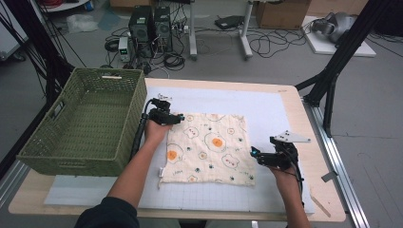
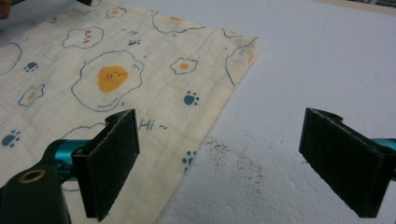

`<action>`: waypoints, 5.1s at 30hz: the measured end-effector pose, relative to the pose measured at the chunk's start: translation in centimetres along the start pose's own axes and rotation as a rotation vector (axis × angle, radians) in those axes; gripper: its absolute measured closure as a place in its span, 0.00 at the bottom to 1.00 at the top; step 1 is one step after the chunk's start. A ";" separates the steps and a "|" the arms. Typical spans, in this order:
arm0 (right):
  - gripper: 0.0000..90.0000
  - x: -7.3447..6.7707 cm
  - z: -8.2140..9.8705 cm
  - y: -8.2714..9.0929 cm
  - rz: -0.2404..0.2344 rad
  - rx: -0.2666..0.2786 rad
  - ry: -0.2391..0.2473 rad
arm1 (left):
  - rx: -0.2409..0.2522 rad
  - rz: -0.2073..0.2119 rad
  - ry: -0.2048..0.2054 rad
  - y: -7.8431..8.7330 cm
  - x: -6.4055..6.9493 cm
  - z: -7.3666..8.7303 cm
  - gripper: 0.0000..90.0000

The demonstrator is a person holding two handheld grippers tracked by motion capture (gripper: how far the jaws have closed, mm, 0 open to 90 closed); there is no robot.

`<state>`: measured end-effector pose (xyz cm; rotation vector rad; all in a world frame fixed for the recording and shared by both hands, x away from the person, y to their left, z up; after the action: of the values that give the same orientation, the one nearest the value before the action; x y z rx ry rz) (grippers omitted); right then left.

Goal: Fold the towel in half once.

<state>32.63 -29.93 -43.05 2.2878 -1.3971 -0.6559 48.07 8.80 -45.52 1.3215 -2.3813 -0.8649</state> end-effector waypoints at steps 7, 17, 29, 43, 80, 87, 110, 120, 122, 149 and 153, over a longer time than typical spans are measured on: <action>0.13 0.1 0.1 0.0 -0.001 -0.007 -0.006 | -0.029 -0.051 -0.027 -0.7 0.4 0.1 0.46; 0.13 0.3 0.2 -0.4 -0.006 -0.023 -0.027 | -0.028 -0.009 -0.110 -0.5 1.3 0.0 0.81; 0.16 0.7 -1.9 -3.9 0.016 -0.072 -0.041 | -0.032 0.039 -0.067 0.0 1.2 0.1 0.96; 0.57 2.3 -6.2 -12.0 0.033 -0.184 -0.061 | -0.024 0.080 -0.054 0.1 1.0 0.2 0.96; 0.96 0.6 -6.9 -8.8 -0.008 -0.088 -0.011 | 0.184 0.162 -0.005 5.8 0.8 -0.8 0.96; 0.96 0.0 -6.0 -6.5 -0.036 -0.052 -0.023 | 0.215 0.166 -0.077 8.1 2.2 -0.5 0.96; 0.95 -3.3 -0.4 -1.0 -0.092 -0.067 0.095 | 0.245 0.257 -0.124 12.9 5.5 6.2 0.95; 0.95 -3.8 1.3 0.1 -0.114 -0.097 0.109 | 0.220 0.301 -0.118 13.6 6.5 8.7 0.95; 0.94 -3.8 1.7 0.1 -0.112 -0.114 0.119 | 0.212 0.319 -0.123 13.8 6.8 9.0 0.95; 0.76 -3.0 1.4 3.0 -0.191 -0.037 0.044 | 0.233 0.314 -0.017 15.3 4.5 8.9 0.61; 0.75 -3.0 2.2 1.8 -0.167 -0.103 0.060 | 0.239 0.296 -0.027 14.9 4.5 8.7 0.61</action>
<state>28.90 -28.20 -43.37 2.3394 -1.1273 -0.6872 31.18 14.15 -43.18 0.9977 -2.6765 -0.5316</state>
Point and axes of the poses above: each handheld gripper's, and its own axes: y roughly backward along the jaws, z roughly out of its underside, x roughly to its right, the point moved 2 cm from there along -y, roughly forward along the jaws, and after that the axes turned 10 degrees about -y, right-handed, at the moved point
